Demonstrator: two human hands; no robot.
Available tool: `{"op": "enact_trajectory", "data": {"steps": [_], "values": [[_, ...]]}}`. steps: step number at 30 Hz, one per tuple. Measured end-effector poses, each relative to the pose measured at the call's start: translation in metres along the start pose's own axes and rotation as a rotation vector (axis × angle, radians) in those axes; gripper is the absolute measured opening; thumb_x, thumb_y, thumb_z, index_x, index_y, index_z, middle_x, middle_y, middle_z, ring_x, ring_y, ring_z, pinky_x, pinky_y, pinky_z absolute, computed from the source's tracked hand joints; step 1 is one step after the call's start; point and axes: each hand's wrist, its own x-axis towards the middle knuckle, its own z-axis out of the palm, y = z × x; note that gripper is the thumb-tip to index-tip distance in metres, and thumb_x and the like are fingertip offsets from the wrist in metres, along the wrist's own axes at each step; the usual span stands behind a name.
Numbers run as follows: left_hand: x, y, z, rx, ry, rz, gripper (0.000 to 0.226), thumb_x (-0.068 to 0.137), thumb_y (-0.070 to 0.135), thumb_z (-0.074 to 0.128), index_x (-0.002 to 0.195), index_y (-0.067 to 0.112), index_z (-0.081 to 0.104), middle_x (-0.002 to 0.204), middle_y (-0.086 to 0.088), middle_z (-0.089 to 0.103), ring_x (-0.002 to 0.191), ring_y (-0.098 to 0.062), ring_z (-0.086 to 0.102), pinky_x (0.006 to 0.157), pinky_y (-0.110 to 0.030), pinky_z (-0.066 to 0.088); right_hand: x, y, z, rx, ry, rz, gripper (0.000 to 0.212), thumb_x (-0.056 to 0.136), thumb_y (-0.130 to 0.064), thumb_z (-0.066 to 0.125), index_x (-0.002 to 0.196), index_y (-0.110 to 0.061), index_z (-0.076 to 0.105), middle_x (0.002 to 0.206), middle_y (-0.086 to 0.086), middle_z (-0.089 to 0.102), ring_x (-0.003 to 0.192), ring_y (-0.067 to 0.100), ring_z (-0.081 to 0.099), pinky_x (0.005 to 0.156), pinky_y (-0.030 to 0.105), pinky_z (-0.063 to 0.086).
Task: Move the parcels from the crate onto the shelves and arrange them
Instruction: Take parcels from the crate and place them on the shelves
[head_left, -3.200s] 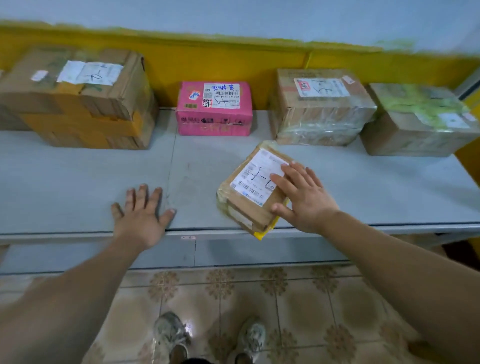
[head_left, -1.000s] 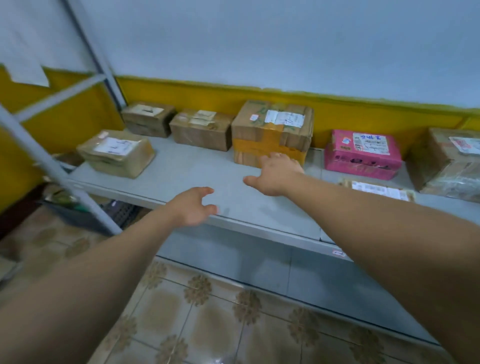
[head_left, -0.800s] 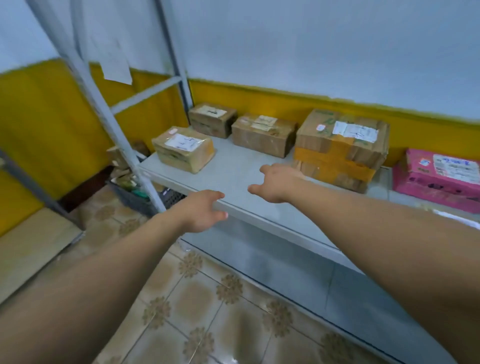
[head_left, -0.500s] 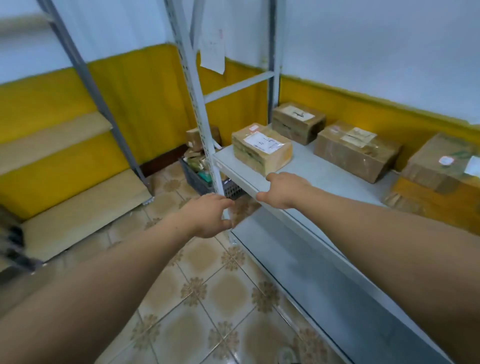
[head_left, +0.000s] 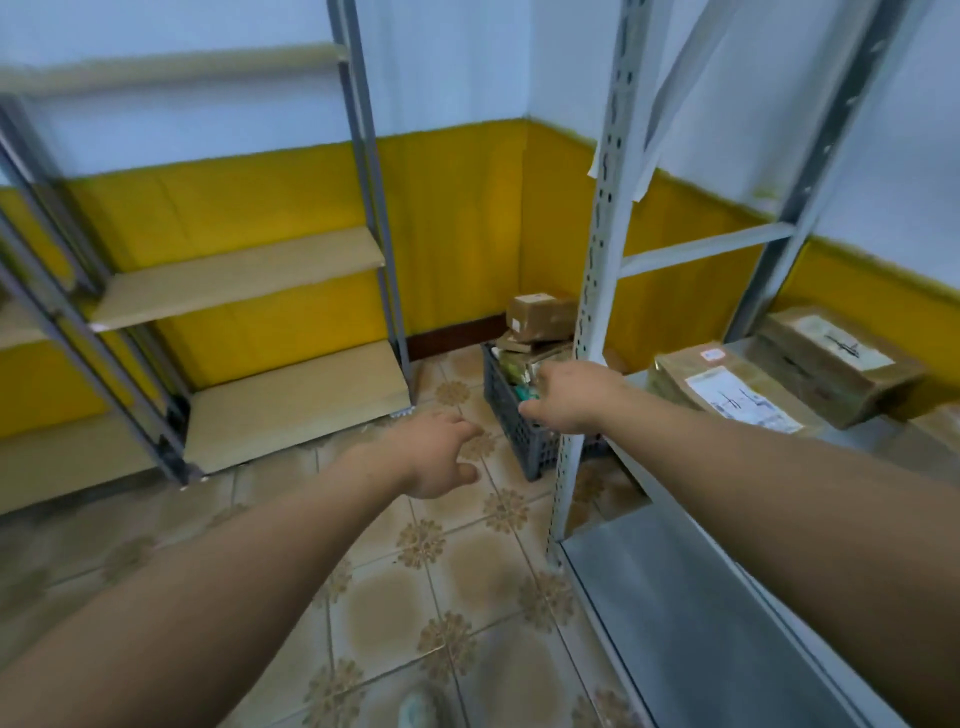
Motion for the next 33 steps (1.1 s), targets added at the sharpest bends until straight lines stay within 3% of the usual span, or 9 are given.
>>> {"op": "enact_trajectory", "data": {"steps": [4, 8, 13, 22, 26, 33], "values": [[0.035, -0.071, -0.014, 0.012, 0.046, 0.031, 0.066, 0.095, 0.051, 0.048, 0.152, 0.027, 0.025, 0.156, -0.002, 0.03, 0.14, -0.025, 0.032, 0.11, -0.041, 0.034, 0.072, -0.04, -0.011, -0.021, -0.023, 0.041, 0.069, 0.096, -0.062, 0.045, 0.147, -0.017, 0.041, 0.135, 0.009, 0.056, 0.113, 0.029, 0.058, 0.091, 0.042, 0.053], [0.072, -0.119, -0.042, 0.062, 0.049, 0.078, 0.066, 0.095, 0.051, 0.048, 0.152, 0.026, 0.025, 0.155, -0.005, 0.031, 0.141, -0.029, 0.03, 0.111, -0.042, 0.032, 0.13, -0.067, -0.032, -0.026, 0.014, 0.126, 0.064, 0.095, -0.061, 0.048, 0.143, -0.019, 0.043, 0.118, 0.007, 0.061, 0.099, 0.027, 0.06, 0.077, 0.039, 0.055], [0.127, -0.148, -0.077, 0.079, 0.074, 0.213, 0.064, 0.093, 0.051, 0.05, 0.149, 0.026, 0.031, 0.151, -0.006, 0.038, 0.139, -0.028, 0.033, 0.111, -0.047, 0.033, 0.182, -0.068, -0.067, -0.017, 0.087, 0.185, 0.061, 0.094, -0.06, 0.048, 0.145, -0.025, 0.044, 0.136, 0.007, 0.056, 0.117, 0.028, 0.056, 0.09, 0.039, 0.052], [0.246, -0.189, -0.109, 0.02, 0.075, 0.28, 0.063, 0.092, 0.052, 0.052, 0.147, 0.027, 0.035, 0.147, -0.005, 0.042, 0.134, -0.027, 0.036, 0.106, -0.045, 0.038, 0.295, -0.033, -0.079, -0.066, 0.002, 0.315, 0.041, 0.095, -0.057, 0.048, 0.117, -0.023, 0.055, 0.116, 0.006, 0.062, 0.104, 0.027, 0.059, 0.086, 0.04, 0.054], [0.311, -0.205, -0.127, 0.028, 0.043, 0.277, 0.062, 0.094, 0.049, 0.052, 0.148, 0.024, 0.034, 0.152, -0.005, 0.035, 0.138, -0.027, 0.032, 0.108, -0.043, 0.035, 0.361, -0.002, -0.081, -0.009, -0.015, 0.351, 0.05, 0.094, -0.06, 0.045, 0.124, -0.021, 0.055, 0.115, 0.005, 0.061, 0.103, 0.026, 0.059, 0.086, 0.04, 0.054], [0.415, -0.239, -0.154, 0.018, -0.032, 0.241, 0.062, 0.093, 0.05, 0.053, 0.148, 0.028, 0.034, 0.148, -0.004, 0.039, 0.135, -0.026, 0.036, 0.105, -0.039, 0.036, 0.454, 0.041, -0.106, 0.083, -0.069, 0.402, 0.063, 0.098, -0.059, 0.042, 0.145, -0.017, 0.04, 0.14, 0.009, 0.053, 0.12, 0.028, 0.054, 0.085, 0.035, 0.047]]}}
